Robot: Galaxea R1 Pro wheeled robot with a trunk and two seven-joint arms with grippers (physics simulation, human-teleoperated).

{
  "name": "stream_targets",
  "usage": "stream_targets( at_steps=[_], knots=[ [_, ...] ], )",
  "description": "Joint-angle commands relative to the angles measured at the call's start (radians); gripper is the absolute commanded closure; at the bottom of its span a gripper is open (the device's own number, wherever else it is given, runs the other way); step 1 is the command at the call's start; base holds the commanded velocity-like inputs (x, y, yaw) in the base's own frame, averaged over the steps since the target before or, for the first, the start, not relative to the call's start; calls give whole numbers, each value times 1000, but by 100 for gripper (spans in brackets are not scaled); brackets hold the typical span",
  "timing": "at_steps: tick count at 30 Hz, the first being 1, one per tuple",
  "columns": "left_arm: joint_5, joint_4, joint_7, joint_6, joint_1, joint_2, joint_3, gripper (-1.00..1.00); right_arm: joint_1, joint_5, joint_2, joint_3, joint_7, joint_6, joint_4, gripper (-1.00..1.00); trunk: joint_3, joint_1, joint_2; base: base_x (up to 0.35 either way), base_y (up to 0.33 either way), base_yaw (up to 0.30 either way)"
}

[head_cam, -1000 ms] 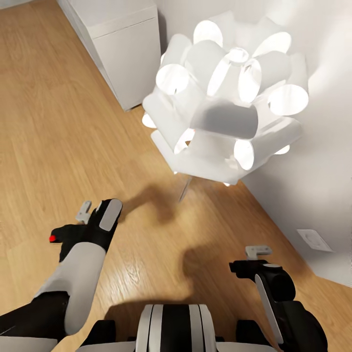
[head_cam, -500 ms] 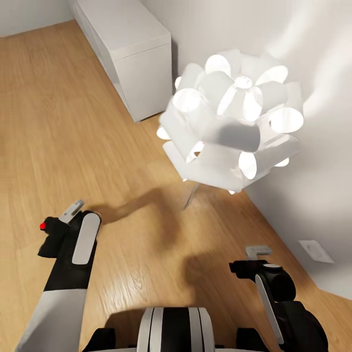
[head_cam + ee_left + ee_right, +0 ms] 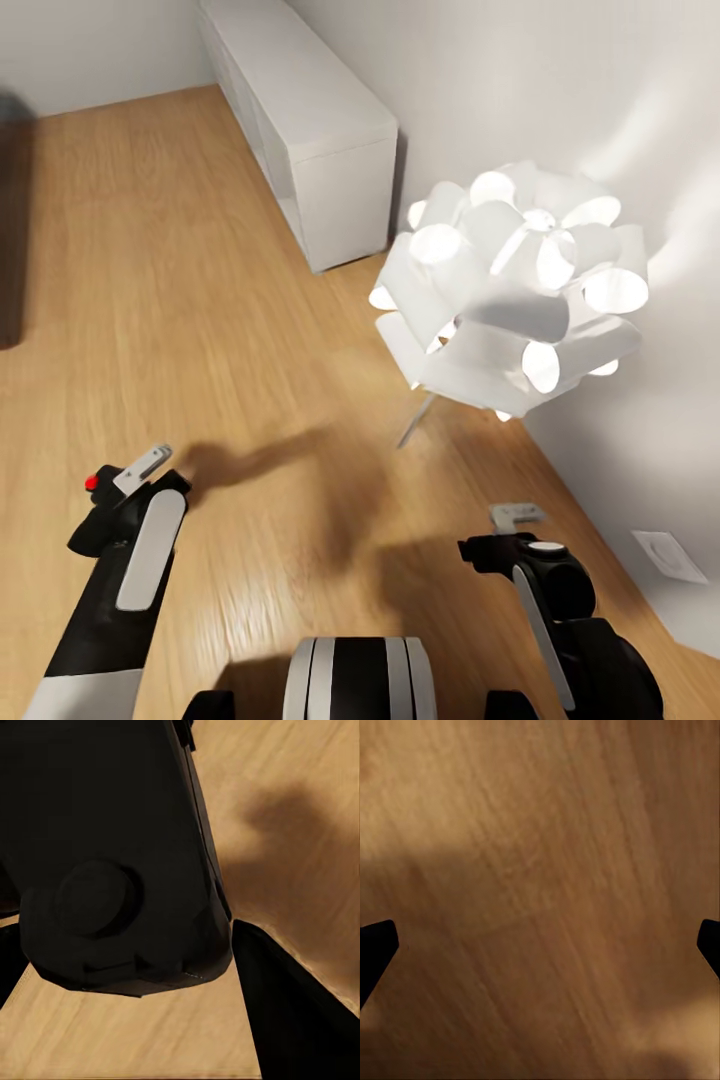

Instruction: Attach the digital camera to the camera tripod in the bedroom.

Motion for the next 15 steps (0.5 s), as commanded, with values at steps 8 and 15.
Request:
stream_targets(
  at_steps=[8,15],
  knots=[
    [-4,-27,-134,53,122,4,-2,100,3,6,-1,19,87,4,-1,-100,38,-4,2,0,0,224],
    [-8,-40,-234,58,195,6,0,100,4,6,-1,25,136,4,0,-100,72,-7,3,0,0,239]
  ],
)
